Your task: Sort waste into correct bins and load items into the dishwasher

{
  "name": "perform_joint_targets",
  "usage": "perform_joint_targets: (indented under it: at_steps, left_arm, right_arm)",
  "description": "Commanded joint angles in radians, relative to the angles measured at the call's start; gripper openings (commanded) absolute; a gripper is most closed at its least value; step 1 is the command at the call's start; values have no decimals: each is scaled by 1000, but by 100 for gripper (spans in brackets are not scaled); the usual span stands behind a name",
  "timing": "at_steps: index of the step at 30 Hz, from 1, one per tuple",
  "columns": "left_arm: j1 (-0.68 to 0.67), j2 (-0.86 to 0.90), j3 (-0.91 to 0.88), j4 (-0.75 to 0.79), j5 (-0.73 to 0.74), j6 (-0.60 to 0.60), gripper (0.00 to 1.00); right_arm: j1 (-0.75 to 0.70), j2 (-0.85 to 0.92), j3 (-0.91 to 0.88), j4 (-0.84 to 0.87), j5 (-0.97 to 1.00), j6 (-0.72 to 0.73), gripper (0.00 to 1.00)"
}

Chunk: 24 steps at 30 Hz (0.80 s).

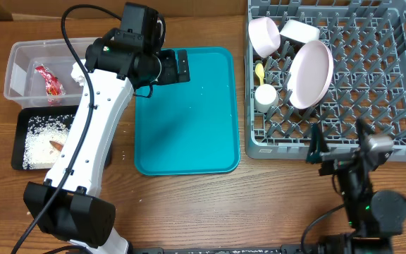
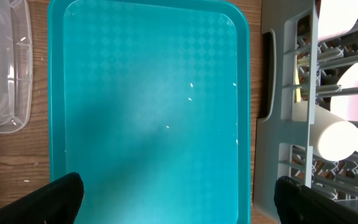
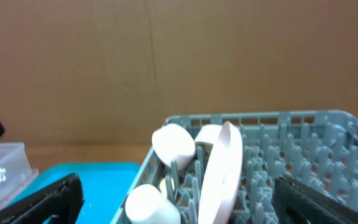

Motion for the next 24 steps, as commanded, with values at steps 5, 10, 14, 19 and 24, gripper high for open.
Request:
perform_joint_targets:
  at_steps: [5, 10, 14, 19, 24]
  left_arm:
    - [-2, -16, 13, 3, 3, -12, 100]
    - [-2, -16, 13, 3, 3, -12, 100]
    - [-2, -16, 13, 3, 3, -12, 100]
    - [-2, -16, 13, 3, 3, -12, 100]
    - [-2, -16, 13, 3, 3, -12, 100]
  right_arm:
    - [-5, -172, -233, 69, 11, 0, 100]
    - [-5, -246, -298, 69, 15, 1, 100]
    - [-5, -282, -305, 9, 29, 30, 100]
    - [-5, -281, -306, -35, 29, 29, 100]
    - [-5, -281, -306, -37, 29, 29, 100]
